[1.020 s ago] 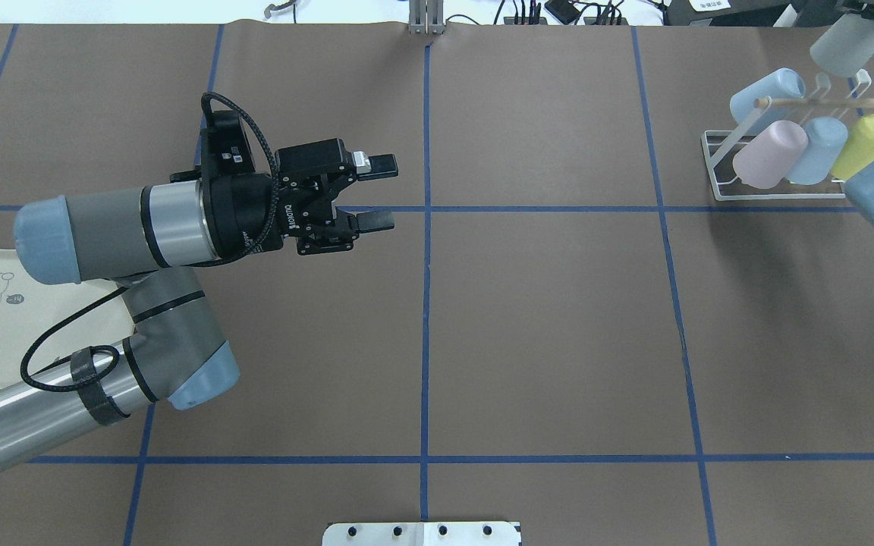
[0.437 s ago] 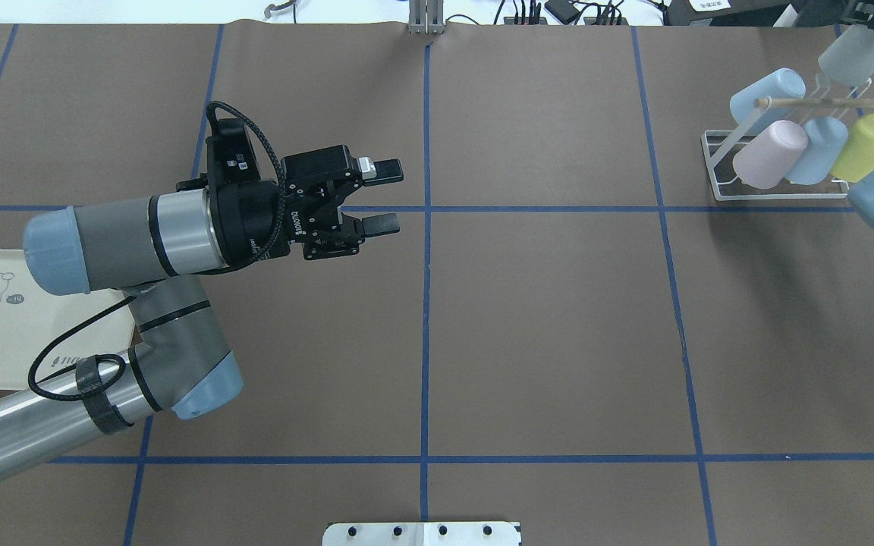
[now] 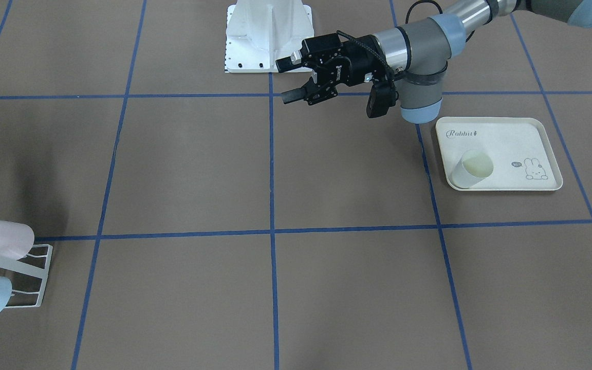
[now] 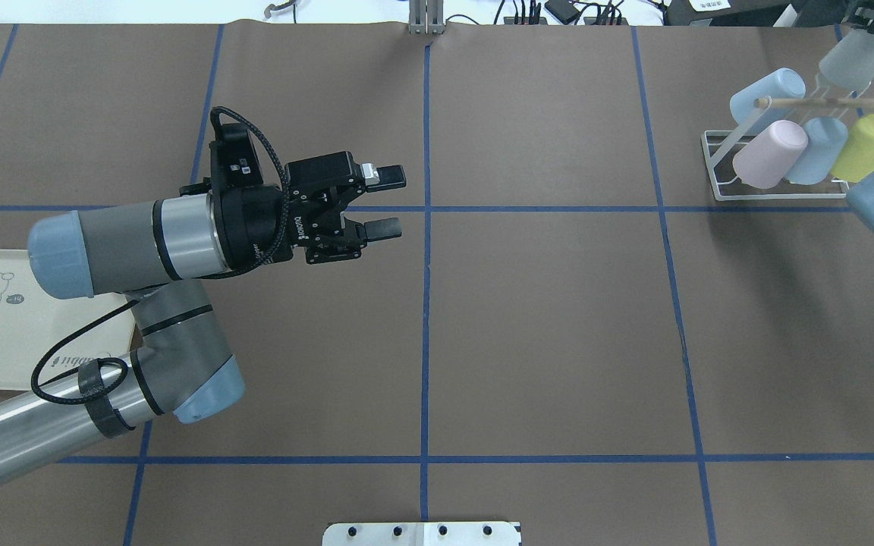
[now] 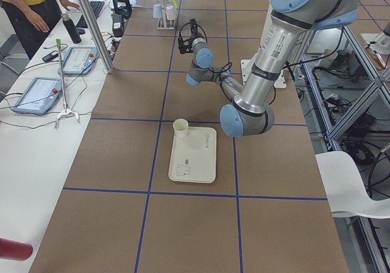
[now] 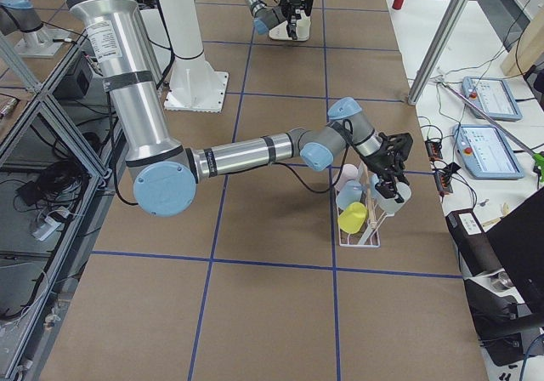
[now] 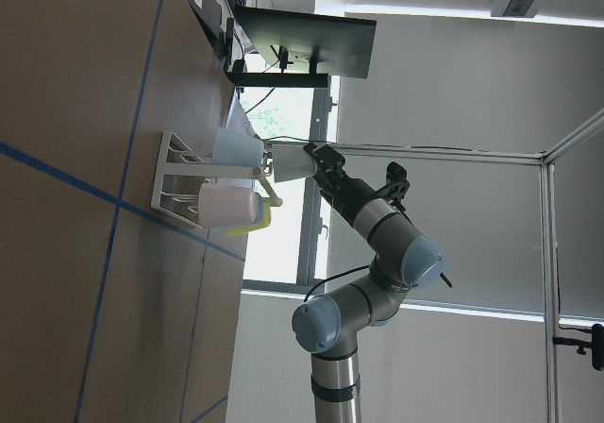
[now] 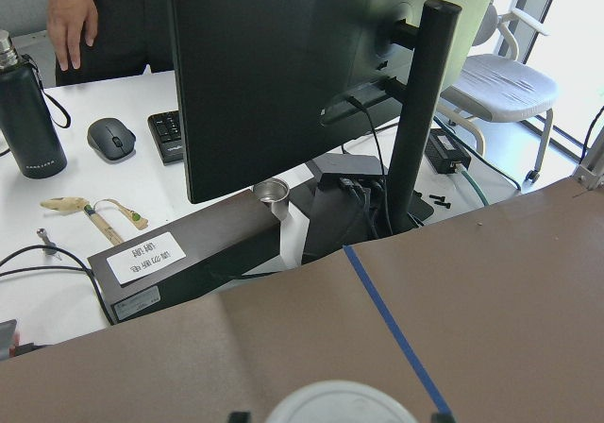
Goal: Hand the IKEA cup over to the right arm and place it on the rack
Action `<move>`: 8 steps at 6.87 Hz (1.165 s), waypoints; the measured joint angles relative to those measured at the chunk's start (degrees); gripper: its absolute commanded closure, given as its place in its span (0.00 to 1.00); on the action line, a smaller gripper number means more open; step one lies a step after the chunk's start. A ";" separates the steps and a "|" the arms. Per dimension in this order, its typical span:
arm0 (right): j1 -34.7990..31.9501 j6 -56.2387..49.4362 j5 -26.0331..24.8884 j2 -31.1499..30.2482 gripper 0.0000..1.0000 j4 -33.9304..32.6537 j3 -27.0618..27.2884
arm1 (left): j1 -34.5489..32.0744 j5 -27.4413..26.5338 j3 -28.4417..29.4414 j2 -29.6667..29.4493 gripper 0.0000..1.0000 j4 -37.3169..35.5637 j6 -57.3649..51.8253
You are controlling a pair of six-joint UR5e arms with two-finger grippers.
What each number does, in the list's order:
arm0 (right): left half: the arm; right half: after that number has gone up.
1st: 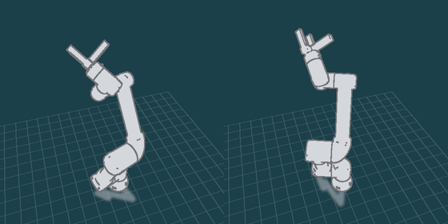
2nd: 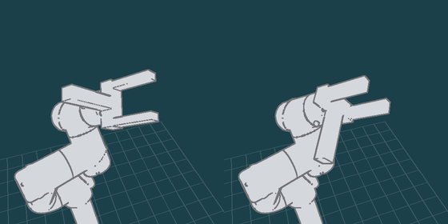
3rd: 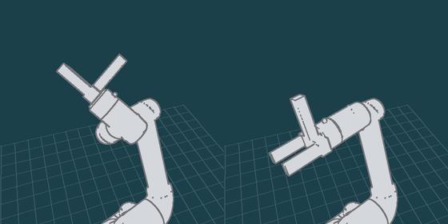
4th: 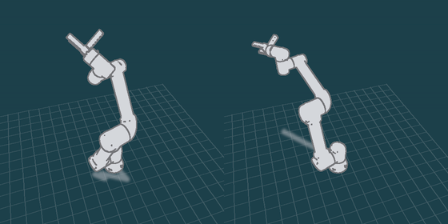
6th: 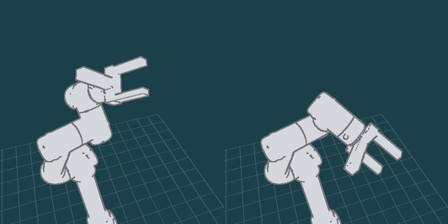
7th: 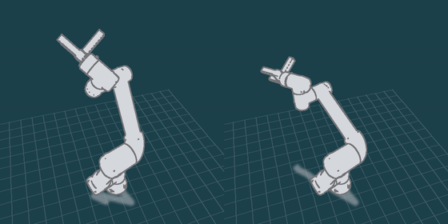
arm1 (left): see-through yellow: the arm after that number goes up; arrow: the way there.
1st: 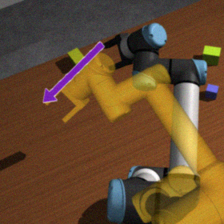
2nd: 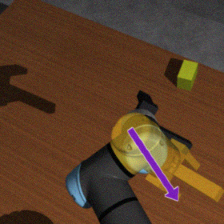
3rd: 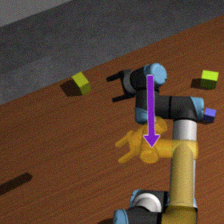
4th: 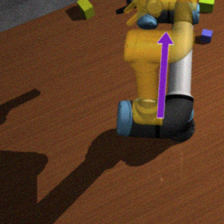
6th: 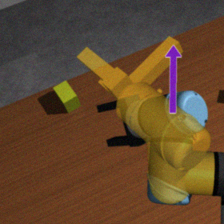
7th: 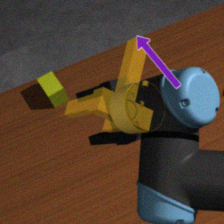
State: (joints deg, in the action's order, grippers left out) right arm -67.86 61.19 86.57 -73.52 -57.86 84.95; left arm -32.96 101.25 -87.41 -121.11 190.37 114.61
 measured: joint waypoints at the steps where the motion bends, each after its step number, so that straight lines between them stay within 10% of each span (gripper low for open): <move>1: 0.26 0.12 0.00 0.12 1.00 -0.01 -0.01 | 0.05 -0.12 0.04 0.00 0.00 0.02 -0.08; 8: 1.32 0.48 -0.08 -0.09 1.00 0.03 0.84 | 0.68 -1.32 0.04 0.08 0.00 0.09 -0.11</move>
State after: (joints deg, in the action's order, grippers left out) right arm -66.53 61.68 86.49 -73.61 -57.83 85.79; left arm -32.28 99.93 -87.36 -121.03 190.46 114.50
